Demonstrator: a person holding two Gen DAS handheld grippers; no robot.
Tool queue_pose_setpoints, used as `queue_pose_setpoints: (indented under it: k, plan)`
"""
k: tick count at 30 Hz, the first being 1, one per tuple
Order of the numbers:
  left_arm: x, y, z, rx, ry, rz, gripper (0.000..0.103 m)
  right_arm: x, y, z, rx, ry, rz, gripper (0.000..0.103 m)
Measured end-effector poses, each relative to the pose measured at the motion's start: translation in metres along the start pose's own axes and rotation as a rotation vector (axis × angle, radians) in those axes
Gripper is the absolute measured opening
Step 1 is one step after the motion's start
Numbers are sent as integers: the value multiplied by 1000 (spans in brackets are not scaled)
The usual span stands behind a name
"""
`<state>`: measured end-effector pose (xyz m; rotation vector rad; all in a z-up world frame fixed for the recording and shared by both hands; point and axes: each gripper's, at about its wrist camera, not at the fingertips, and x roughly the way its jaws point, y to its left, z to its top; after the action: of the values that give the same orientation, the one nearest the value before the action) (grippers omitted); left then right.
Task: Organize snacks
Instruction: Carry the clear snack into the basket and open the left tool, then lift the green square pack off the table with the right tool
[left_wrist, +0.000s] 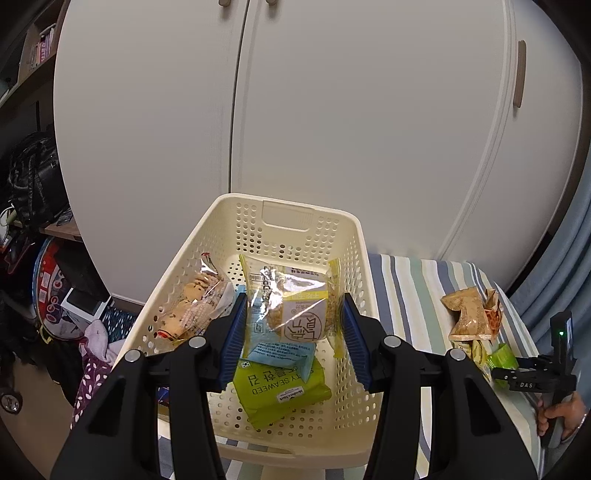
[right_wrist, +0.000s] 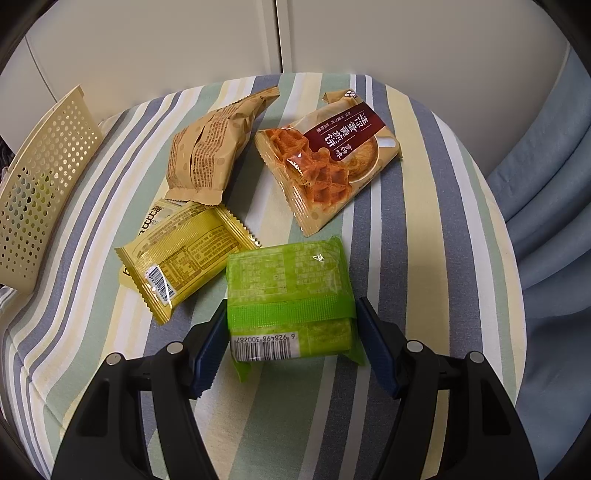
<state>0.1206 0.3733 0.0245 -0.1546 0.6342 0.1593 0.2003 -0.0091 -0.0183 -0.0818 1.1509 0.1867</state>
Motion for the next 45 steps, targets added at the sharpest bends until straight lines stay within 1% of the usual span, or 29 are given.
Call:
queue_pose_setpoints:
  k: [2, 3, 4, 5, 6, 7, 9, 14, 23, 28, 32, 37, 45]
  plan:
    - [0, 3, 1, -8, -1, 4, 51, 0, 0, 0, -2, 0, -2, 67]
    - [1, 3, 0, -13, -1, 5, 54, 0, 0, 0, -2, 0, -3, 67]
    - [0, 5, 0, -20, -3, 13, 63, 0, 0, 0, -2, 0, -4, 67]
    - [0, 6, 1, -26, -5, 20, 70, 0, 1, 0, -2, 0, -5, 67]
    - [-1, 8, 1, -32, -11, 26, 85, 0, 1, 0, -3, 1, -6, 67]
    - [-3, 11, 2, -39, -20, 35, 98, 0, 1, 0, -4, 1, -7, 67]
    - [-8, 15, 2, -49, -36, 62, 99, 0, 2, 0, -7, 2, -11, 67]
    - [-8, 20, 3, -57, -28, 99, 99, 1, 4, 0, -16, 5, -24, 67]
    - [-13, 33, 3, -85, -46, 133, 100, 1, 5, 1, -20, 5, -32, 67]
    - [-13, 37, 2, -91, -51, 142, 100, -3, 7, 0, -25, -9, -67, 63]
    - [-11, 41, 1, -88, -50, 176, 100, -14, -1, -2, 24, -45, -39, 63]
    - [-10, 47, 1, -108, -47, 171, 100, -27, -9, -6, 91, -82, -18, 63]
    - [-12, 54, 1, -122, -58, 186, 100, -35, -7, -11, 119, -98, -1, 63]
